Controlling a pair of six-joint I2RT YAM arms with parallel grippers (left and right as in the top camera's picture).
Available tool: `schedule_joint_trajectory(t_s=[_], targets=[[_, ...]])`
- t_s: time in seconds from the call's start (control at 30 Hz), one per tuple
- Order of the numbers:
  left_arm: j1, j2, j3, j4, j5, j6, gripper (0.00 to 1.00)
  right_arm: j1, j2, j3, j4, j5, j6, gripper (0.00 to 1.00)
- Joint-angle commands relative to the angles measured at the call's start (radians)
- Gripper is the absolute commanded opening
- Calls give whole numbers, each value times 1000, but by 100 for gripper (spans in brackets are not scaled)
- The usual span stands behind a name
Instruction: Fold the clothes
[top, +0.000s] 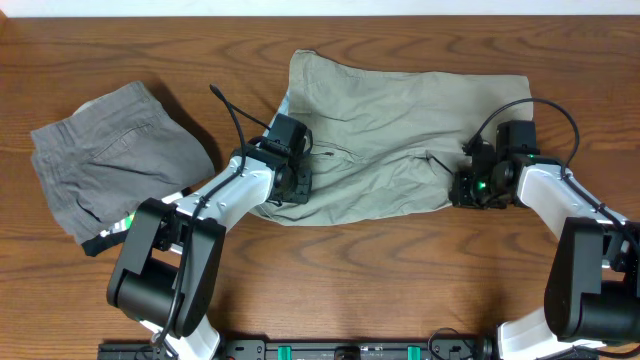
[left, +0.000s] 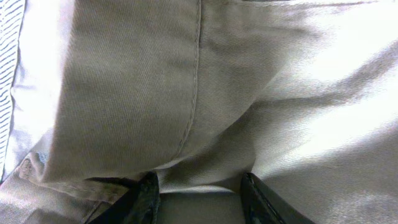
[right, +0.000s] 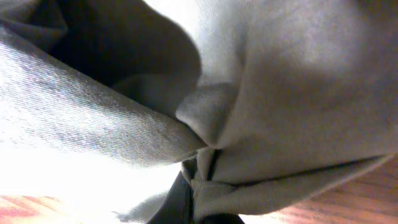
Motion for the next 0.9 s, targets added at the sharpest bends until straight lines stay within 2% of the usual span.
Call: schedule_joint_trajectory(t_s=[0.0, 0.13, 0.27, 0.47, 0.73, 0.77, 0.8, 0.87], targets=[[4, 13, -10, -24, -15, -13, 45, -6, -5, -4, -48, 127, 58, 1], [4, 13, -10, -27, -15, -14, 45, -58, -81, 40, -230, 438, 187, 1], [4, 13, -10, -26, -15, -14, 45, -125, -187, 106, -414, 614, 303, 1], [4, 13, -10, -40, -14, -14, 45, -175, -341, 132, -494, 589, 265, 4], [4, 13, -10, -127, 23, -14, 45, -176, -359, 132, -632, 604, 292, 2], [4, 13, -10, -132, 38, -14, 48, -177, -359, 131, -637, 613, 311, 2], [4, 13, -10, -135, 60, -14, 56, -177, -359, 131, -640, 622, 330, 3], [4, 13, -9, -143, 98, -14, 62, -177, -359, 131, -640, 624, 329, 5]])
